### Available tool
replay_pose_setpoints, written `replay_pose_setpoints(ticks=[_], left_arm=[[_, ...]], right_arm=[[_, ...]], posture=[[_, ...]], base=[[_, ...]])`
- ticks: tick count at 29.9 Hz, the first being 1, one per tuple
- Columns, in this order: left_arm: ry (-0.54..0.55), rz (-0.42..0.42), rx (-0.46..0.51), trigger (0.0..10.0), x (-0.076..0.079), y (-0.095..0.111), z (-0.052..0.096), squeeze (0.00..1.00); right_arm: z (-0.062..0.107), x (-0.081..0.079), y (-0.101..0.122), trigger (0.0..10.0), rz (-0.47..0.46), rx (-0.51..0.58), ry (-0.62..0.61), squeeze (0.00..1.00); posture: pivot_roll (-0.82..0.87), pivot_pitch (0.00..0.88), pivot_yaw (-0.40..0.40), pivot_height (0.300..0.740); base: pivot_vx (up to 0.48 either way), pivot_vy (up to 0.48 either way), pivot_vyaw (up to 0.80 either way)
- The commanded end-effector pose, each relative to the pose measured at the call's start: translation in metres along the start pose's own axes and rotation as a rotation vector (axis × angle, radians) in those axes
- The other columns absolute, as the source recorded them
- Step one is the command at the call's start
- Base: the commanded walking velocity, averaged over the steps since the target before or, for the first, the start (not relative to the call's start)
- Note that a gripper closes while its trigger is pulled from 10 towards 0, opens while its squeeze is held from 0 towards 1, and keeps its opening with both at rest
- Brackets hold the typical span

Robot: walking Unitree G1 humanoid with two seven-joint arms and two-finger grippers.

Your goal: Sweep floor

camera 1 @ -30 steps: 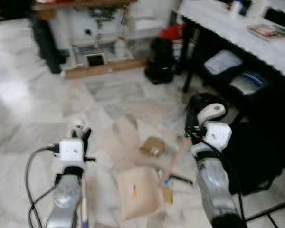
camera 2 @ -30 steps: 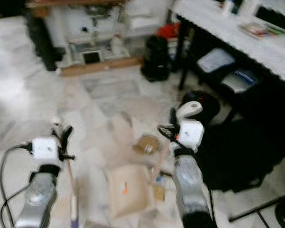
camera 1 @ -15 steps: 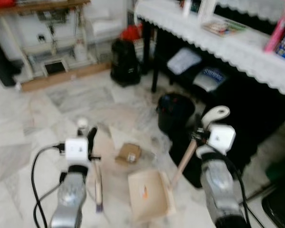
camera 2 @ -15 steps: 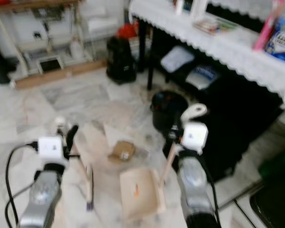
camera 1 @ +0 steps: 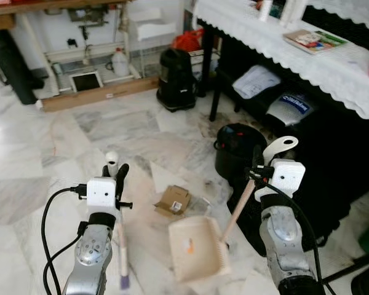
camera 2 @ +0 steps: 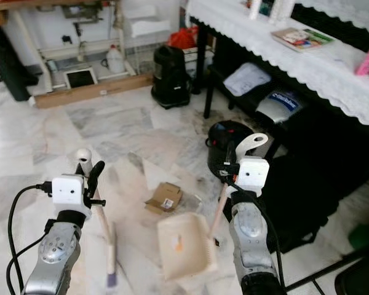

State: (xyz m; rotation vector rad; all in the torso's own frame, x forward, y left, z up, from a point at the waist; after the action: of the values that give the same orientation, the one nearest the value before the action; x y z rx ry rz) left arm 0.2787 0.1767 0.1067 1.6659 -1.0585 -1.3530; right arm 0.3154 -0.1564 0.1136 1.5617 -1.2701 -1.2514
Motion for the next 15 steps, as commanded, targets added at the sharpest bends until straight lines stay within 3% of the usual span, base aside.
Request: replay_pose_setpoints(ticks=[1,13,15], left_arm=[[0.000,-0.003,0.034,10.0,0.0003,0.0063,-0.0014,0.00],[0.003,-0.020,0.032,10.0,-0.0004,0.0062,-0.0017,0.00],[0.003,-0.026,0.032,10.0,-0.0004,0.0062,-0.0019,0.00]], right_arm=[[-0.0029,0.0000,0.0079,10.0,-0.010,0.039,-0.002,0.00],[-0.0032,0.0002,0.0078,10.0,-0.006,0.038,-0.001,0.00],[-0.0033,0.0005,0.0077,10.0,-0.004,0.036,0.000,0.00]], posture=[[-0.02,0.051,-0.047,0.740],[-0.02,0.051,-0.050,0.740],[-0.02,0.052,-0.051,0.740]], base=[[0.000,0.000,0.00],[0.000,0.000,0.00],[0.000,-0.279,0.00]])
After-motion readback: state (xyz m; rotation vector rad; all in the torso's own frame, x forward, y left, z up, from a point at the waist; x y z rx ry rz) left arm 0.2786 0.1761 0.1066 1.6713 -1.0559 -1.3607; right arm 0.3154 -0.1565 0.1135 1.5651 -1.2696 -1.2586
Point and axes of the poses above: a point about 5 cm out from each wrist's last joint towards the gripper, its own z axis pointing back from the gripper into the wrist, its own y axis along the axis of the wrist's last joint, x = y × z, the point moved 1 cm from there along -z, pointing out of the wrist towards the gripper, and after that the axes turned 15 degrees about -z, right-handed, at the moved point
